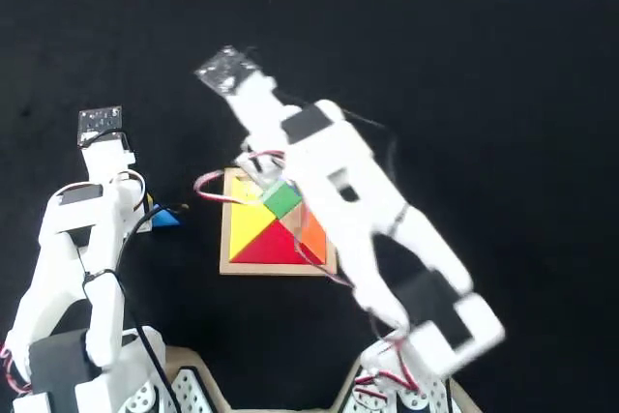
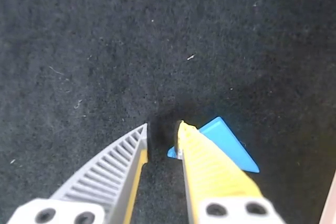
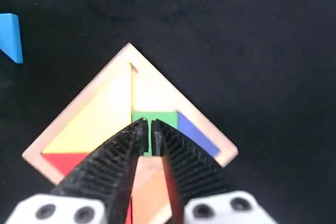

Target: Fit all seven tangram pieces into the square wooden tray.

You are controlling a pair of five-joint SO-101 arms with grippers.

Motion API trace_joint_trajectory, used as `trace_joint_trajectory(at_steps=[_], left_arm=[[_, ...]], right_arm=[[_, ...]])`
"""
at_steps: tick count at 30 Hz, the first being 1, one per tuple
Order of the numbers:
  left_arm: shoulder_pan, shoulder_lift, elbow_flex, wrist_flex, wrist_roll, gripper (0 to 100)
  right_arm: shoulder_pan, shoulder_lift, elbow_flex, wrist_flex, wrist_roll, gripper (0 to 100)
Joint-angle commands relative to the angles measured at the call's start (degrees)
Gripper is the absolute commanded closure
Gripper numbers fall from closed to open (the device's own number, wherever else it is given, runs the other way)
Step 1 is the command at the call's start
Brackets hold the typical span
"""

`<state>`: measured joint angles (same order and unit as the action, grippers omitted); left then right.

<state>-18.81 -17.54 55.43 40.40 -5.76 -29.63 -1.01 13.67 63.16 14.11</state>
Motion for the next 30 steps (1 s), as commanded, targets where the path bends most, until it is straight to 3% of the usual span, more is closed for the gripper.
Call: trace_joint_trajectory(at_steps=[1,5,8,16,23,26,30], left_arm=[[0.4,-0.88,-0.84,-0.35,-0.18,85],[0.13,-0.88,-2.95,0.53,-5.01,77],[0.31,-0.79,-6.64,5.63,-8.53,75],[0.04,-0.88,-21.76,23.38,-32.62,75],[4.44,-0.88,-28.88,39.47,-44.75,75],[6.81,-0.88,-26.33,40.18,-51.25,75],[10.95,-0.88,-17.63,34.11,-56.35,75]], right_arm=[[5.54,-9.54,8.92,-5.45,-0.44,98.4],[13.45,-9.45,17.1,-13.8,-0.44,98.4],[17.32,-6.46,18.86,-18.37,-0.53,98.4],[17.93,5.67,14.37,-21.45,-0.53,98.5],[18.29,7.25,12.62,-21.27,-0.53,98.6],[18.29,7.25,12.62,-21.27,-0.53,98.6],[19.78,7.25,12.44,-21.27,-0.53,98.6]])
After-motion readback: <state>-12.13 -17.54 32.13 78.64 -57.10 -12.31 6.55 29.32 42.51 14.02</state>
